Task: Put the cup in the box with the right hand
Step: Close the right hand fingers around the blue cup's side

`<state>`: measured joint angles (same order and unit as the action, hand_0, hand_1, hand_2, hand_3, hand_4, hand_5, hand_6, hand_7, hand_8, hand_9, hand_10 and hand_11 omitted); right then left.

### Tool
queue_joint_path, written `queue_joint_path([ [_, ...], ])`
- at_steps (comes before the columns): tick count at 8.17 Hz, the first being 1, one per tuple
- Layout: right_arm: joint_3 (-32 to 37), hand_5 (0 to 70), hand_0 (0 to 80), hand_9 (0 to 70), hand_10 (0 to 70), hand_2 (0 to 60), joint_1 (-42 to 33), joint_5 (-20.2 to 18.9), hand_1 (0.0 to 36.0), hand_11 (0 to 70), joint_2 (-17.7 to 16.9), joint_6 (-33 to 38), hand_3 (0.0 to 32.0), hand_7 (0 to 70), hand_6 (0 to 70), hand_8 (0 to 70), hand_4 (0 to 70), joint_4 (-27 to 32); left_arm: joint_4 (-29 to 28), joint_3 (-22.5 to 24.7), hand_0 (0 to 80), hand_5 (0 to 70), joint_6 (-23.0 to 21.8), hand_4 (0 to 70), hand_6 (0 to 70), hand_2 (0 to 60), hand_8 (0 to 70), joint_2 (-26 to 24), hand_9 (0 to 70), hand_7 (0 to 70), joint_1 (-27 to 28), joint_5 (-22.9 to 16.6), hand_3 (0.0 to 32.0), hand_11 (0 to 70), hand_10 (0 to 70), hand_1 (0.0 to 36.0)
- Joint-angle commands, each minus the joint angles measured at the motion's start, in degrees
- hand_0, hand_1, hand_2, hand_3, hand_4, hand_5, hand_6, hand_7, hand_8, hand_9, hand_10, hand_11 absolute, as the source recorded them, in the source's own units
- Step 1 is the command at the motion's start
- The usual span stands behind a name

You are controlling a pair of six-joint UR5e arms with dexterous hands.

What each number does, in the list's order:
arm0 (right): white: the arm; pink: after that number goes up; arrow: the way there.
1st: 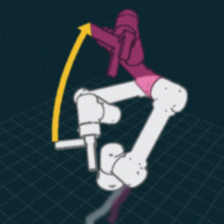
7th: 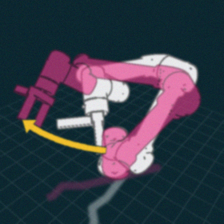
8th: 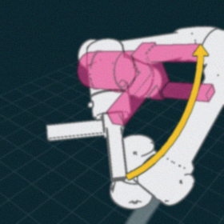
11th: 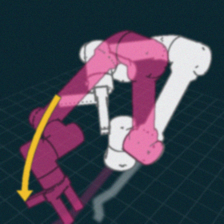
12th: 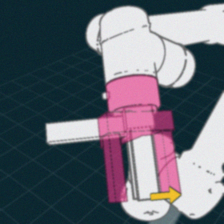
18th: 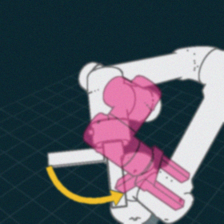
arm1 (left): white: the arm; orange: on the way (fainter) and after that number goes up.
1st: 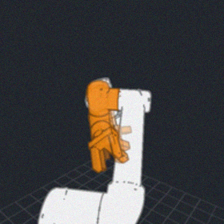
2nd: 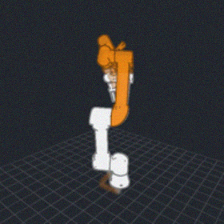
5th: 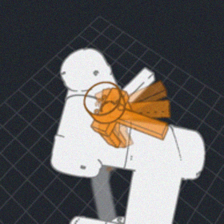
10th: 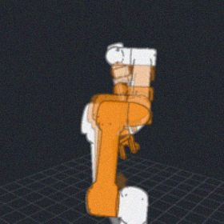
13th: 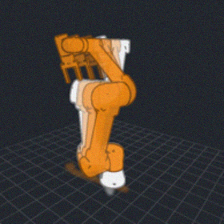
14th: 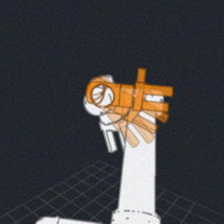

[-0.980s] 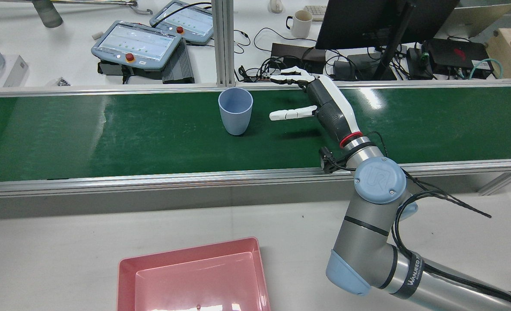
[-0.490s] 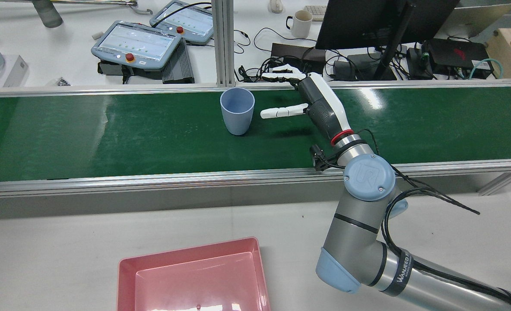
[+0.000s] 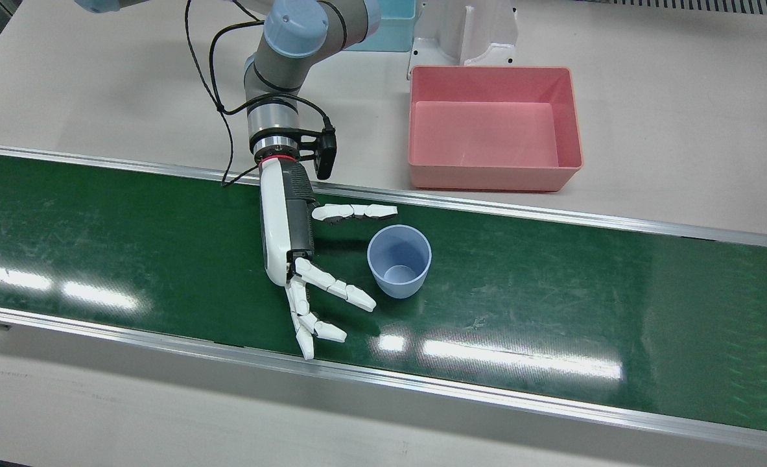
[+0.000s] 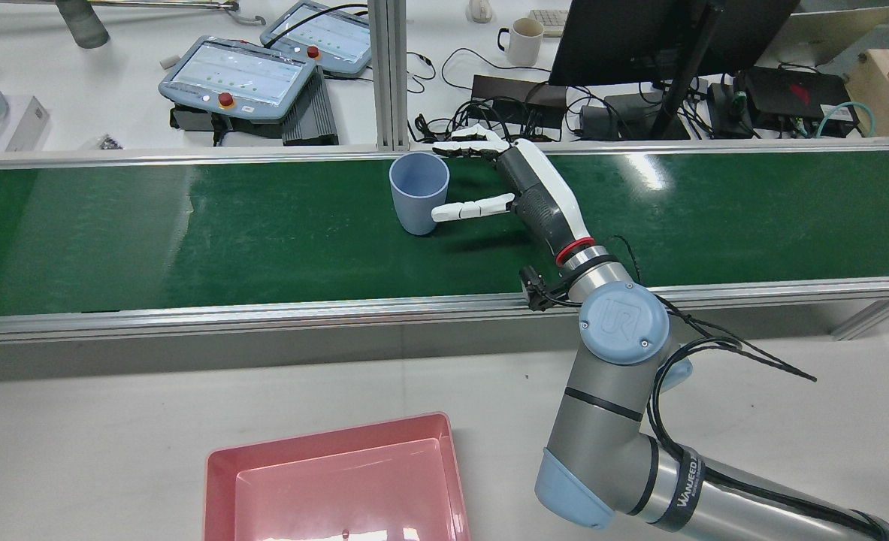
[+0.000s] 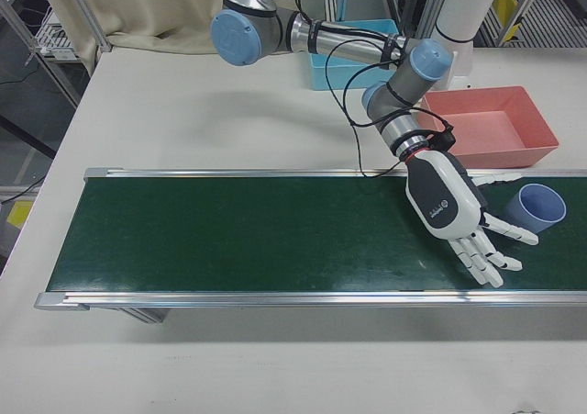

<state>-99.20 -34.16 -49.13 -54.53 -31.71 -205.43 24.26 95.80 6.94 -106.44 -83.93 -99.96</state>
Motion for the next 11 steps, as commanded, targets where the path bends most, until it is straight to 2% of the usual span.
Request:
queue_joint_path([
  [1,1.03,5.3,52.4,9.8,4.3,7.6,0.23,0.09,15.4,8.0,0.21,-0.1,0.8,34.0,7.1,2.6,24.8,0.11,0.0,0.0,0.0,0.0,0.0,0.0,0.0,0.0,0.0,0.0,0.0,0.0,0.0,0.03,0.0,0.0,0.0,0.0],
  [11,0.77,5.3,52.3,10.1,4.4,10.1,1.29,1.41,16.0,8.1,0.21,-0.19,0.8,34.4,7.2,2.6,25.1,0.2,0.0,0.0,0.0,0.0,0.0,0.0,0.0,0.0,0.0,0.0,0.0,0.0,0.0,-0.06,0.0,0.0,0.0,0.0],
])
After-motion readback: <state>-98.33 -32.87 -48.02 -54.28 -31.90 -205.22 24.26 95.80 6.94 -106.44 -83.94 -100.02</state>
